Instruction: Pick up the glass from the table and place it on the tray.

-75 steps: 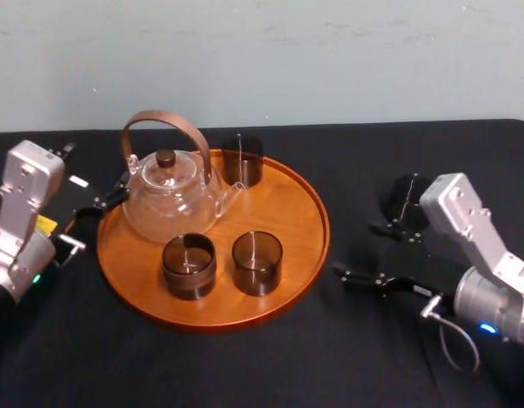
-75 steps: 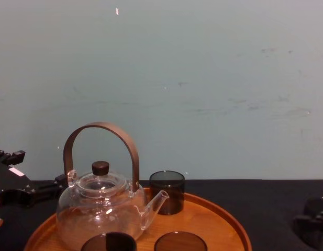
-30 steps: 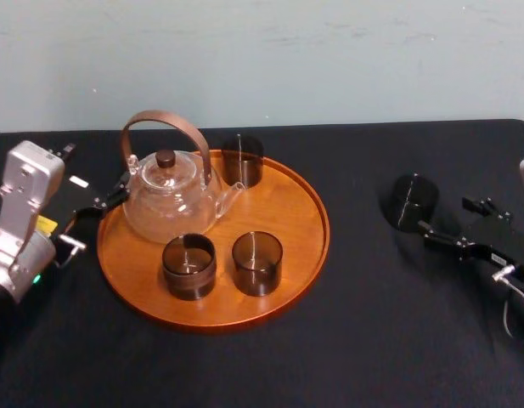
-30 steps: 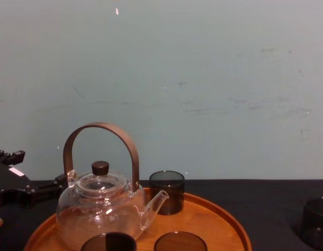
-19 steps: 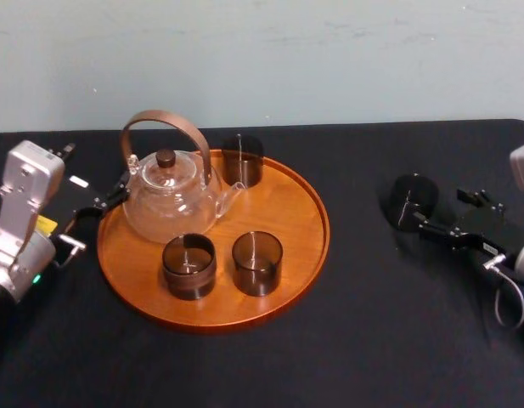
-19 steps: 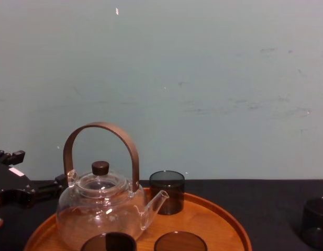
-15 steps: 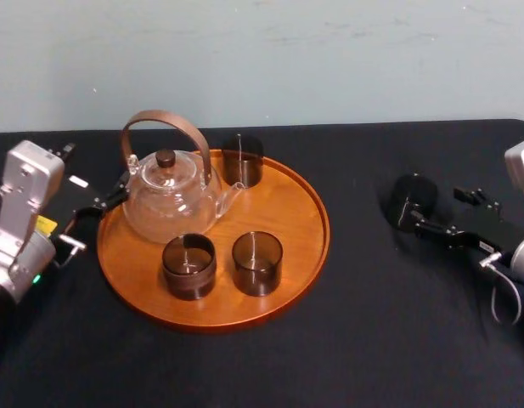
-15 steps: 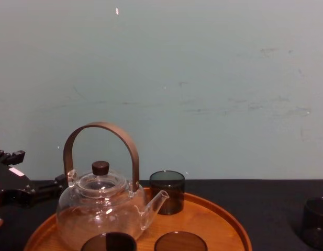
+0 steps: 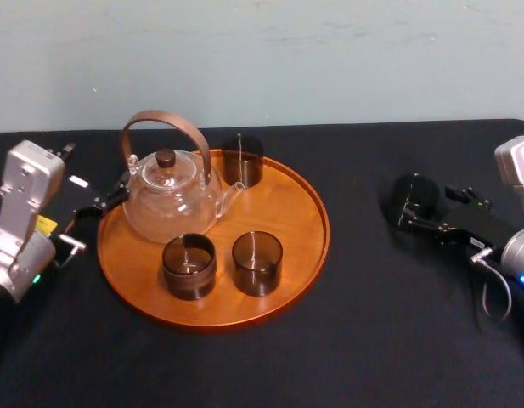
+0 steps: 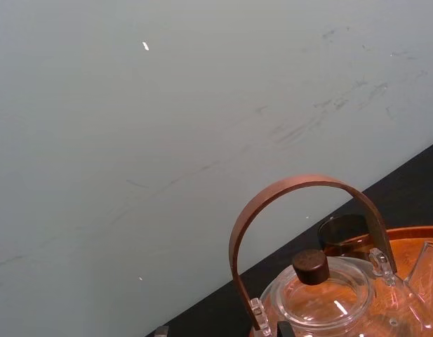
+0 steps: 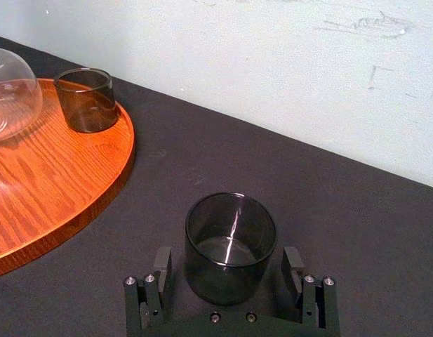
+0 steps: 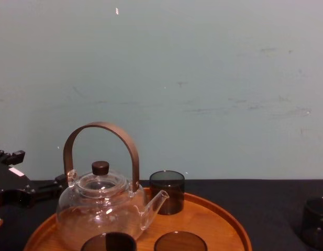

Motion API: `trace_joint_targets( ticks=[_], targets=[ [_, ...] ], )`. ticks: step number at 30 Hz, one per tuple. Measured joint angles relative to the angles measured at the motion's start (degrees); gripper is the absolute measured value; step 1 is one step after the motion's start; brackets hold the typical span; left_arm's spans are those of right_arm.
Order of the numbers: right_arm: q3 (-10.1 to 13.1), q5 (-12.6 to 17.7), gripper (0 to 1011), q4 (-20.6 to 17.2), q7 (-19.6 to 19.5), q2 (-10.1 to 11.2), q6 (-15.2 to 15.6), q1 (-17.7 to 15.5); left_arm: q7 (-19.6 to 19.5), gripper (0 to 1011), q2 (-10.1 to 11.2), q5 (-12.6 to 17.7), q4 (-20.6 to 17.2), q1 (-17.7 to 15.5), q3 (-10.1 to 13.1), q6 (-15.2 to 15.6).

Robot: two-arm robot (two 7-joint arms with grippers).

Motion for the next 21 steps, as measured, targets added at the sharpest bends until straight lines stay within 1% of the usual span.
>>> trace_joint_targets(
  ticks=[12, 18, 21],
  targets=[
    [-0.7, 0.0, 1003, 2.1, 0.8, -0.7, -0.6, 1.7, 0.0, 1001, 0.0, 0.0, 0.0, 0.0, 0.0, 0.0],
    [-1.3, -0.1, 1002, 4.5, 1.2, -1.3, -1.2, 3.4, 0.0, 1001, 0.0, 0.0, 0.0, 0.0, 0.0, 0.0],
    [-1.5, -0.1, 1002, 5.0, 1.4, -1.5, -1.4, 3.9, 0.0, 1001, 0.0, 0.0, 0.0, 0.0, 0.0, 0.0]
  ],
)
